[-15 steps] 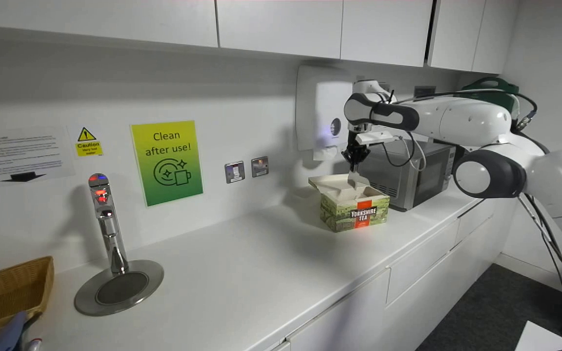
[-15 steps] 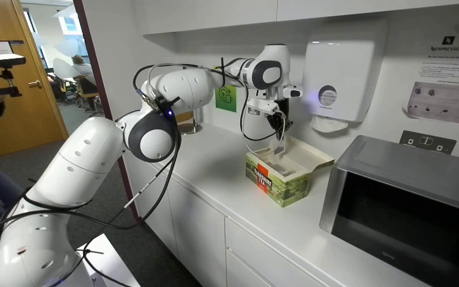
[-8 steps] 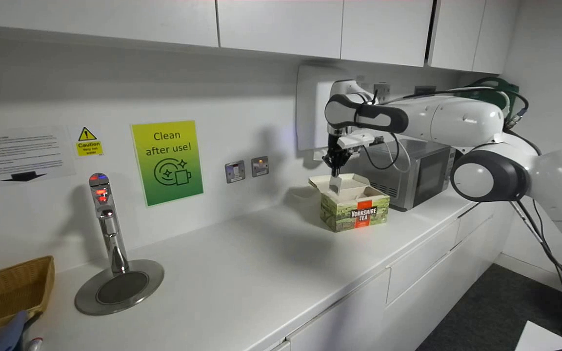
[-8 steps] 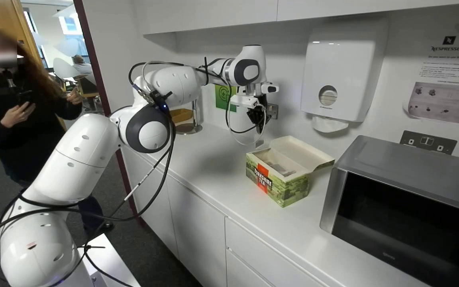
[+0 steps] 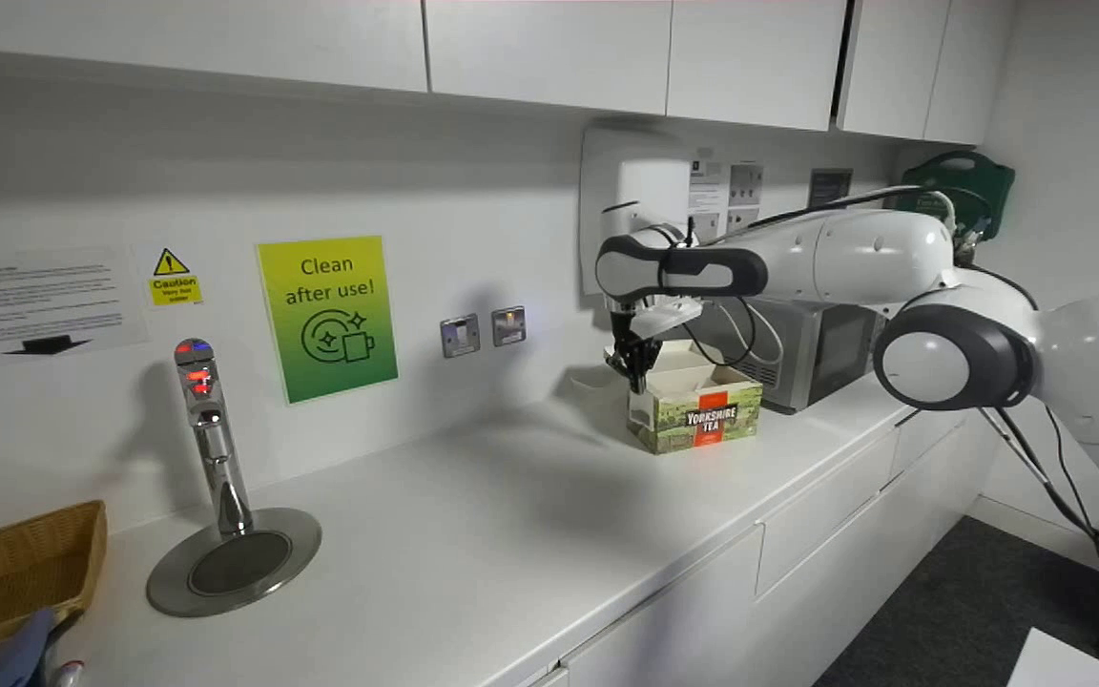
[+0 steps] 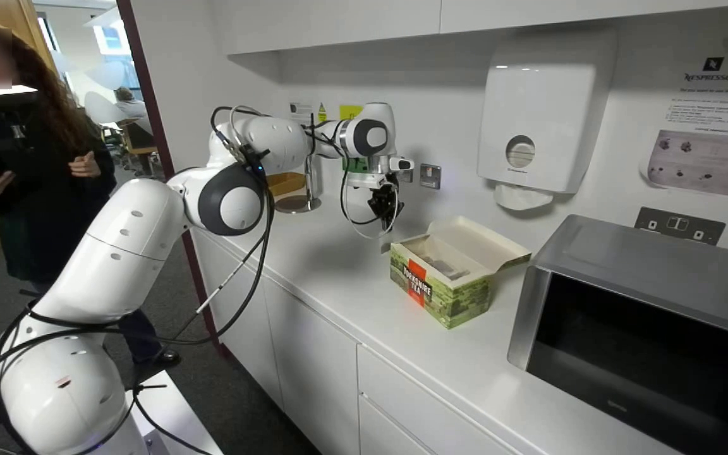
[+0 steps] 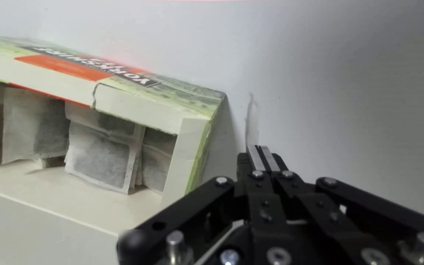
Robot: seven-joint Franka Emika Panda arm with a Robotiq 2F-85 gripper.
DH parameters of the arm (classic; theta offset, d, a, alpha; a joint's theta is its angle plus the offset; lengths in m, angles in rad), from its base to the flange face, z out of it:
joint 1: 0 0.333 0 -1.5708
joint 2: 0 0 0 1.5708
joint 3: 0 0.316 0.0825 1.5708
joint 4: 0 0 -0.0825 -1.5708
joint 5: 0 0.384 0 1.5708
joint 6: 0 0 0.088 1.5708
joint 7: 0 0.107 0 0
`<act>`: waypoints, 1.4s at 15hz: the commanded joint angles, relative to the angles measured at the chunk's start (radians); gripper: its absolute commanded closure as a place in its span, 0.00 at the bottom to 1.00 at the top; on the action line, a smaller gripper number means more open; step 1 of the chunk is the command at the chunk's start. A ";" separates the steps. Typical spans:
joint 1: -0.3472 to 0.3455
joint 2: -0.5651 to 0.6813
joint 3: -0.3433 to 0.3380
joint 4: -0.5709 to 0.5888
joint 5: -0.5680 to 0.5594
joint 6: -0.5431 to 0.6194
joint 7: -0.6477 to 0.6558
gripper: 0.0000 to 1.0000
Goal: Remove a tea bag from the green box and put it on the counter
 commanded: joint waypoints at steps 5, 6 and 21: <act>0.057 0.060 -0.036 -0.031 -0.074 -0.018 0.136 1.00; 0.067 0.071 -0.039 -0.025 -0.083 -0.021 0.157 1.00; 0.128 -0.217 -0.020 -0.197 -0.067 0.019 0.296 0.11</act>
